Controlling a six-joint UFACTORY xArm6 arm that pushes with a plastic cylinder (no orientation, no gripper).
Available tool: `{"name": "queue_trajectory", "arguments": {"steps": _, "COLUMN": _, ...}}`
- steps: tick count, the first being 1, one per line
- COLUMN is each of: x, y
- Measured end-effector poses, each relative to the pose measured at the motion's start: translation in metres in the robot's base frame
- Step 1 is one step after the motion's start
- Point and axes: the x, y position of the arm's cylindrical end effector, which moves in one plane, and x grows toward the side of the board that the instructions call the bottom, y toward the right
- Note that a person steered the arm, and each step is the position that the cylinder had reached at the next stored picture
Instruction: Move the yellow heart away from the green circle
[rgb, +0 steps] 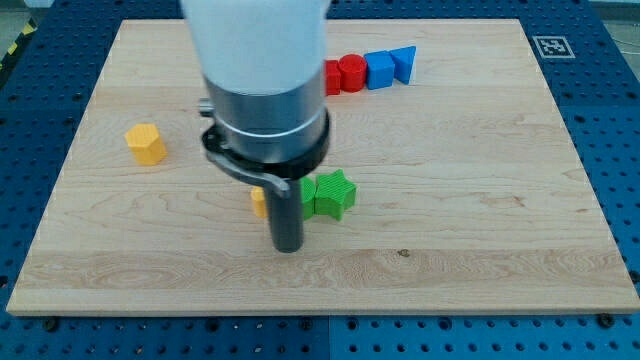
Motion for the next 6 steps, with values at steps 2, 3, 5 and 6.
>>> {"name": "queue_trajectory", "arguments": {"steps": 2, "x": -0.034, "y": 0.009}}
{"name": "queue_trajectory", "arguments": {"steps": 3, "x": -0.036, "y": -0.014}}
{"name": "queue_trajectory", "arguments": {"steps": 5, "x": -0.041, "y": -0.046}}
{"name": "queue_trajectory", "arguments": {"steps": 6, "x": -0.043, "y": -0.053}}
